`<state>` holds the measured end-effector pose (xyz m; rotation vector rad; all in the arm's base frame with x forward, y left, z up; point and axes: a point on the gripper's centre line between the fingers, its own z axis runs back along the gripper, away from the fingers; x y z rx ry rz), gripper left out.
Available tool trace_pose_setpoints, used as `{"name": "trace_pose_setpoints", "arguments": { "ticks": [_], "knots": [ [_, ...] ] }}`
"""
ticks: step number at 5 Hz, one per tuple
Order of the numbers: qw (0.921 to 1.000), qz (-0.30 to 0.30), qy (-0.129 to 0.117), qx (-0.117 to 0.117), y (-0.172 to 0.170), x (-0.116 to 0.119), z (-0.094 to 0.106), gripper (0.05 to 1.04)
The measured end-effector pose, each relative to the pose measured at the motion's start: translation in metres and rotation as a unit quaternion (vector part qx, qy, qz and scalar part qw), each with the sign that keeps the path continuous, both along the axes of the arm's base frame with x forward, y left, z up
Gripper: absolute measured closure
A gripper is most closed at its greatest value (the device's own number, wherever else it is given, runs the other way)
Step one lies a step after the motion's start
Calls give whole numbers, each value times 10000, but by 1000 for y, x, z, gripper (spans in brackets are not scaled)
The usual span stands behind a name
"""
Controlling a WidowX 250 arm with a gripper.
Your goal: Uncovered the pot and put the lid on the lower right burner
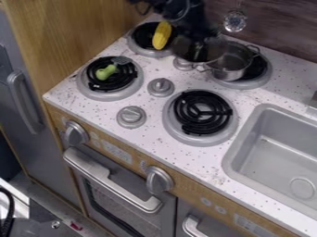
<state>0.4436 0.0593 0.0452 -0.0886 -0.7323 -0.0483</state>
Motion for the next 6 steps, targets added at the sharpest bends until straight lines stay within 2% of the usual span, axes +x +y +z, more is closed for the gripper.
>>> {"name": "trace_pose_setpoints", "arguments": {
  "ticks": [1, 2, 3, 4, 5, 6],
  "knots": [
    [9993, -165, 321, 117, 0, -27, -13, 822],
    [9962, -332, 798, 109, -9, -60, -40, 822],
    [9952, -361, 906, 91, -16, -71, -49, 822],
    [9940, -475, 983, 103, -30, -71, -58, 822],
    [9905, -725, 1159, 120, -48, -73, -73, 822],
    [9890, -861, 1195, 154, -62, -71, -77, 822]
  ]
}}
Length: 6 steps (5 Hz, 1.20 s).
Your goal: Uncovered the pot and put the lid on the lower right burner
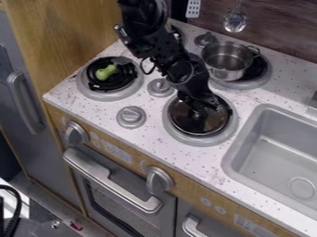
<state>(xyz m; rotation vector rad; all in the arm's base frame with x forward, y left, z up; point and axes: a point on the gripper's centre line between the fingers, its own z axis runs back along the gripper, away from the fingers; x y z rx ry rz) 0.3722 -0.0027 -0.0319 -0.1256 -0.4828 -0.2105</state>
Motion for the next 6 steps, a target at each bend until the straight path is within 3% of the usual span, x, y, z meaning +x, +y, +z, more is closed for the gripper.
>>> {"name": "trace_pose_setpoints", "arguments": {
  "ticks": [1, 2, 3, 4, 6],
  "knots": [
    [10000, 46, 51, 12, -2, 0, -1, 781],
    [9986, 294, 365, 232, 5, -4, 0, 470],
    [9944, 311, 901, 462, 12, -3, 9, 177],
    [9923, 360, 853, 821, 24, 10, 47, 78],
    [9879, 287, 1269, 847, 27, 7, 64, 83]
  ]
}}
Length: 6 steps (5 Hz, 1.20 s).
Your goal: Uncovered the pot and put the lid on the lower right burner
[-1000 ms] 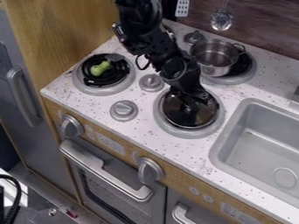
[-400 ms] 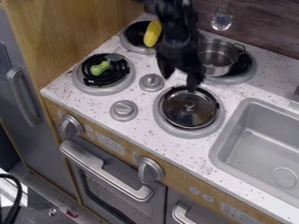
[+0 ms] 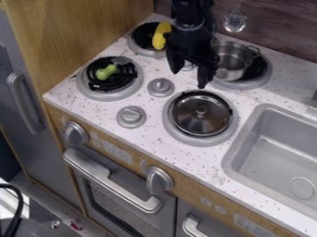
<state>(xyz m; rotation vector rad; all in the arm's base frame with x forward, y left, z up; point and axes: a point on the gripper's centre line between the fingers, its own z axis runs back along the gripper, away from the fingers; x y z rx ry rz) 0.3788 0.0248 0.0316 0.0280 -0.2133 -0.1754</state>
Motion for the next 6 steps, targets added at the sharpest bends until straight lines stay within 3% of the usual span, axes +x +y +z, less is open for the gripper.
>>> {"name": "trace_pose_setpoints", "arguments": {
  "ticks": [1, 6],
  "knots": [
    [9996, -108, 263, 34, 5, -3, 7, 83],
    [9996, -77, 287, 32, 8, -4, 7, 83]
  ]
}}
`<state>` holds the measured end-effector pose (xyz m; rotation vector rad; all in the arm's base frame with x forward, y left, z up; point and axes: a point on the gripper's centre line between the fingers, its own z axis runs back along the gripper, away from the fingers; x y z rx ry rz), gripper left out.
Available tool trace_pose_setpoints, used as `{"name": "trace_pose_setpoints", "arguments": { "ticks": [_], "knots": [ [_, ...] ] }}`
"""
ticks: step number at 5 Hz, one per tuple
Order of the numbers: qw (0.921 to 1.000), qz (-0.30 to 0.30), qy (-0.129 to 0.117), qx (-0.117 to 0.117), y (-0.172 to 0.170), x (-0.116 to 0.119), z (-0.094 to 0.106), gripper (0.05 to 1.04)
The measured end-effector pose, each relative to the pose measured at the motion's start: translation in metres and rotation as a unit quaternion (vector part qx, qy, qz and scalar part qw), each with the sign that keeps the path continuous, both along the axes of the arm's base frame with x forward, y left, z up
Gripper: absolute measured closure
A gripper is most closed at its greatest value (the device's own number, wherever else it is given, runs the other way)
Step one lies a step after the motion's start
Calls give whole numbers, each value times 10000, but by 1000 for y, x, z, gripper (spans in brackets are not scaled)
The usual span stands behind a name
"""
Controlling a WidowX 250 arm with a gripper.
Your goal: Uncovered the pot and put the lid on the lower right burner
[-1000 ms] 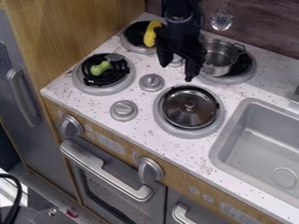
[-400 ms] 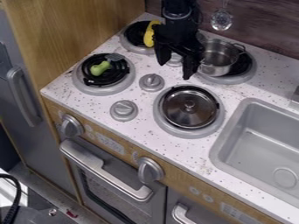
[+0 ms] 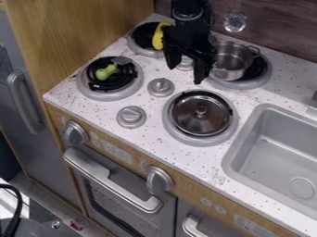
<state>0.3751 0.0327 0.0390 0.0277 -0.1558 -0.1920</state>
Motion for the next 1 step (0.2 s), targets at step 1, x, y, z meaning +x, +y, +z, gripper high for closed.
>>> {"name": "trace_pose_setpoints", "arguments": {
  "ticks": [1],
  "knots": [
    [10000, 0, 0, 0, 0, 0, 0, 83]
  ]
}}
